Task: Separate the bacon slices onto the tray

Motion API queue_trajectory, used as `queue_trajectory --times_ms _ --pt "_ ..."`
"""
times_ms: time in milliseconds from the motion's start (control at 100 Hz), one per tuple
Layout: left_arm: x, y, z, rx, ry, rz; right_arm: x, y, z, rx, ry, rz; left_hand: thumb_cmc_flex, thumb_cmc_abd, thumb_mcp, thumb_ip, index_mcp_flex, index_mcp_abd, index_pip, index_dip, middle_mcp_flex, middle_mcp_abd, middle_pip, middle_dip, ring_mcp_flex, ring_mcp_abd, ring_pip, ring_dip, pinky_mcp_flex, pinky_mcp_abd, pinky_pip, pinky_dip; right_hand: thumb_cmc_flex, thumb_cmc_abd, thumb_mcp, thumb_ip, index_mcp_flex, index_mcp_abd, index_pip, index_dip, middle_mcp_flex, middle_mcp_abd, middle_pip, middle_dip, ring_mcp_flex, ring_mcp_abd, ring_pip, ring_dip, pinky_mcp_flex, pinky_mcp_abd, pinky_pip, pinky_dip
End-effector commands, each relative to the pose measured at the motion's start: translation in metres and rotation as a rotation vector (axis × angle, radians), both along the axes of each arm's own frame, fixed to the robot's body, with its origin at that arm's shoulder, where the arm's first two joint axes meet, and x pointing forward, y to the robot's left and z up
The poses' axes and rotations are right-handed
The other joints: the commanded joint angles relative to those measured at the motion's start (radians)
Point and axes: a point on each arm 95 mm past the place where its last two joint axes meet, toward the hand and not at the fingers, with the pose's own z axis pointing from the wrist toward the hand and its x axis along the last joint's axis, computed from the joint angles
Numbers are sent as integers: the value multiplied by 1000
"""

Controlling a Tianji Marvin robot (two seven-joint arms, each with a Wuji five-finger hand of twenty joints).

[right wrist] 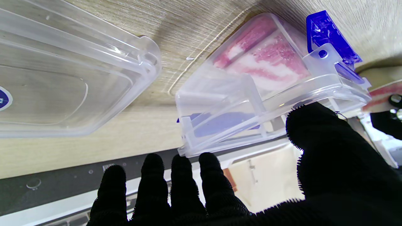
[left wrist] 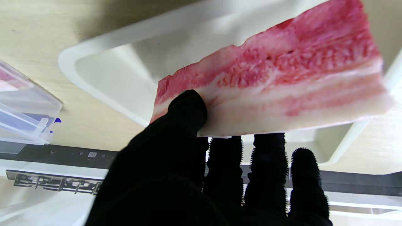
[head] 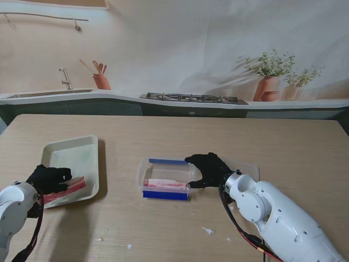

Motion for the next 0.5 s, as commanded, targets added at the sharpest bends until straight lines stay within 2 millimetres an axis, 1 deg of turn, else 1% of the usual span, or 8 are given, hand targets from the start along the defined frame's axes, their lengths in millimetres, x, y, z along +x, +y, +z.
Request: queue_trajectory --times_ms 0,190,210,230,380,450,480,490 --pt "-1 0 -8 -5 39 6 -4 5 -4 -3 20 10 106 59 10 11 -12 -74 54 31 7 -61 30 38 -25 -16 -12 15 -17 -20 -33 -15 4 2 20 -5 -10 4 7 8 -11 -16 17 3 -28 -21 7 6 -2 4 -2 20" --pt "1 0 -17 -9 65 24 -4 4 -3 -2 17 9 123 74 -25 23 -23 -84 51 32 -13 -63 25 39 -54 -31 -26 7 -19 -12 -82 -12 3 1 19 -5 -9 4 7 8 -11 -15 17 3 -28 -22 6 6 -2 6 -2 20" --pt "1 0 -18 -9 66 26 -4 4 -3 -2 17 9 142 81 -60 35 -26 -85 54 29 -18 -62 27 36 -59 -32 -26 -1 -15 -13 -105 3 3 1 20 -5 -9 4 7 8 -11 -15 17 3 -28 -21 6 6 -2 6 -2 20" --pt "2 0 -19 -9 64 27 -4 4 -3 -2 17 9 146 81 -69 38 -26 -84 54 27 -17 -63 27 34 -59 -31 -27 -4 -15 -9 -111 8 4 1 20 -5 -9 3 7 8 -11 -16 18 3 -27 -22 6 6 -3 6 -2 20" --pt "4 -2 -21 -12 44 33 -4 5 -3 -3 18 10 133 75 -73 49 -28 -78 38 -12 -26 -58 4 0 -67 -35 -51 -28 -17 2 -121 23 3 3 19 -5 -9 4 7 8 -11 -17 17 3 -28 -22 6 6 -3 5 -2 20" --pt "5 -3 -22 -14 40 38 -4 5 -3 -2 17 9 129 65 -92 70 -31 -64 9 -94 -47 -54 -37 -54 -85 -38 -81 -66 -16 2 -141 35 3 2 19 -5 -9 2 7 8 -11 -17 18 3 -27 -22 6 6 -3 5 -2 20" --pt "6 -3 -22 -14 27 37 -4 5 -3 -2 17 9 123 49 -84 76 -30 -55 -30 -147 -56 -50 -73 -92 -89 -38 -99 -83 -16 7 -138 42 3 2 19 -5 -9 2 7 8 -11 -16 17 3 -27 -22 6 6 -3 5 -2 20" --pt "6 -3 -22 -14 23 37 -4 5 -3 -2 17 9 109 39 -60 73 -30 -50 -38 -175 -60 -48 -88 -103 -89 -38 -104 -96 -18 9 -134 49 3 2 19 -5 -9 2 7 8 -11 -16 17 3 -27 -22 6 6 -3 5 -2 20"
